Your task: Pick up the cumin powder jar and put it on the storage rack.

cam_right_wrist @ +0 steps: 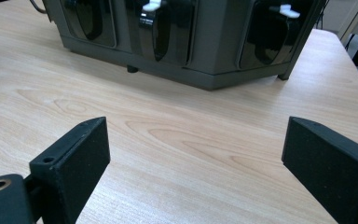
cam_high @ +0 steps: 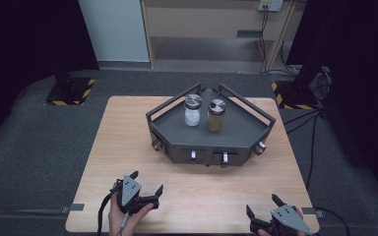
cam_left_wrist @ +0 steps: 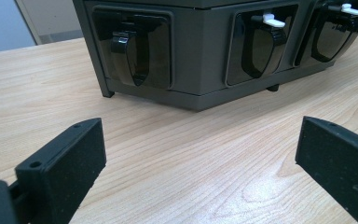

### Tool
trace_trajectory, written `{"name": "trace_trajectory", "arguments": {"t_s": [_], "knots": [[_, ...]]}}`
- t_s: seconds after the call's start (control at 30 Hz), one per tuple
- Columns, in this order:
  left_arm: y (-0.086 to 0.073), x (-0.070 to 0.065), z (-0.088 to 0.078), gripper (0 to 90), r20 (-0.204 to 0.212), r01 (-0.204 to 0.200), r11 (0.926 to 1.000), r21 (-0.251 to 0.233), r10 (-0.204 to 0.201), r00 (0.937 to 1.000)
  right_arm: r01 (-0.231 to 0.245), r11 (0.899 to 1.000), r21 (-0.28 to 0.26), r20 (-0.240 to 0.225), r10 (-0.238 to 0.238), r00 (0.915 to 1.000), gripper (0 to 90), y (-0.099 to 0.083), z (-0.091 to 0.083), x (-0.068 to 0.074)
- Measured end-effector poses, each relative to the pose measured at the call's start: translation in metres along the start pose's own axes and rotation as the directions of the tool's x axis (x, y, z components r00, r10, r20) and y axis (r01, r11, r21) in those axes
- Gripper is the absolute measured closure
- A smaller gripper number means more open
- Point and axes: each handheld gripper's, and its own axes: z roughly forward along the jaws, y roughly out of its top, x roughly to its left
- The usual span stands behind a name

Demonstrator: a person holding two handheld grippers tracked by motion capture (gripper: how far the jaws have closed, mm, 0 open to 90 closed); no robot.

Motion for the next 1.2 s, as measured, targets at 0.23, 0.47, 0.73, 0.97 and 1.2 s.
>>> {"name": "trace_trajectory", "arguments": {"t_s": [0.23,0.47,0.73,0.97,1.2], "knots": [[-0.0002,0.0001,0.0003,0.6,0.001,-0.001,1.0000,0.001,0.001,1.0000,0.017,0.999,0.034,-0.004,-0.017,0.9998,7.7,-0.0020,0.0067,0.0007],[-0.0001,0.0001,0.0006,0.6,0.002,-0.001,1.0000,0.003,0.001,1.0000,0.019,0.999,0.043,0.000,-0.019,0.9998,7.8,-0.0030,0.0079,0.0000],[-0.0002,0.0000,0.0004,0.6,0.003,-0.001,1.0000,0.002,0.001,1.0000,0.023,0.998,0.050,0.001,-0.023,0.9997,7.9,-0.0030,0.0080,-0.0002],[-0.0002,0.0001,0.0005,0.6,0.003,-0.002,1.0000,0.002,0.002,1.0000,0.031,0.998,0.055,0.002,-0.031,0.9995,7.9,-0.0025,0.0083,0.0007],[-0.0003,0.0003,0.0003,0.6,0.002,-0.001,1.0000,0.001,0.001,1.0000,0.028,0.998,0.056,0.002,-0.028,0.9996,8.0,-0.0027,0.0078,0.0002]]}}
